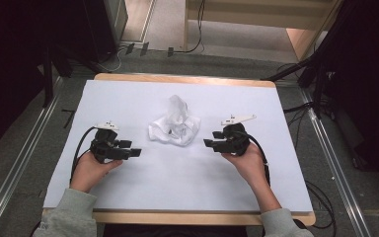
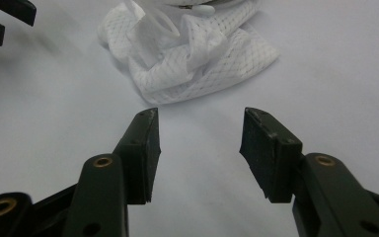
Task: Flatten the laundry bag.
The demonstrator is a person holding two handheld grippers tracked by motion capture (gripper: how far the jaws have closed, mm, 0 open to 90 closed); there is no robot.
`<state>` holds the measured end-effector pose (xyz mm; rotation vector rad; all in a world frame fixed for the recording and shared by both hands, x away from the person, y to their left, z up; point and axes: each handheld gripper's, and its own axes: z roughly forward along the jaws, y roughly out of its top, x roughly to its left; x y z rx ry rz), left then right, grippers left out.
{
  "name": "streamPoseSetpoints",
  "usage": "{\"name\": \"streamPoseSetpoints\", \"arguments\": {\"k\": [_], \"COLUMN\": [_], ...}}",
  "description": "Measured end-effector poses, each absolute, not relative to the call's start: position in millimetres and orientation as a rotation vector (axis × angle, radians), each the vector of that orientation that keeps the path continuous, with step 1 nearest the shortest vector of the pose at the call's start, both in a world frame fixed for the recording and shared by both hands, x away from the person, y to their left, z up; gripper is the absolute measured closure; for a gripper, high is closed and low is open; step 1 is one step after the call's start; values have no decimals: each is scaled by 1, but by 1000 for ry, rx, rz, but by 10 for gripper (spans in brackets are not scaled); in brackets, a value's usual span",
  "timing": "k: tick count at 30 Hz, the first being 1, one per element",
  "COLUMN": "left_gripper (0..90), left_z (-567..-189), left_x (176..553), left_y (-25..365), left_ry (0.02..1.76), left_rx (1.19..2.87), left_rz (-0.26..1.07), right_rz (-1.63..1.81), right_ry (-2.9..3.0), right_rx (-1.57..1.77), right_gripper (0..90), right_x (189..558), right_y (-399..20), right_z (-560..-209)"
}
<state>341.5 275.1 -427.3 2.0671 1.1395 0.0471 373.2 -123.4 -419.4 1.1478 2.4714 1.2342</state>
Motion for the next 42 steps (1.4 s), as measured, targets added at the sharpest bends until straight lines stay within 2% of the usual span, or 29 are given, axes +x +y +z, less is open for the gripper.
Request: {"name": "streamPoseSetpoints", "arguments": {"k": [14,23,29,30,31,33,34,36,42], "left_gripper": [377,377,378,378,378,378,378,379,380], "left_z": [-426,-428,-428,-428,-428,-428,-429,-429,-429], "left_x": [333,330,330,330,330,330,331,331,331], "left_y": [282,286,285,285,285,285,284,284,284], "left_ry": [1162,1171,1174,1174,1174,1170,1167,1165,1170], "left_rx": [2052,2050,2048,2048,2047,2055,2059,2056,2053], "left_rz": [68,67,73,73,70,70,68,73,75], "right_rz": [1241,1277,1268,1284,1284,1248,1227,1243,1249], "right_ry": [2505,2510,2509,2491,2491,2507,2507,2511,2497], "right_rx": [1075,1068,1055,1061,1061,1052,1048,1028,1001], "right_gripper": [452,369,372,437,437,579,767,878,893], "right_x": [396,416,426,429,429,433,435,434,428], "right_y": [-86,-66,-49,-44,-44,-41,-41,-43,-53], "right_z": [-407,-397,-394,-395,-395,-397,-398,-397,-389]}}
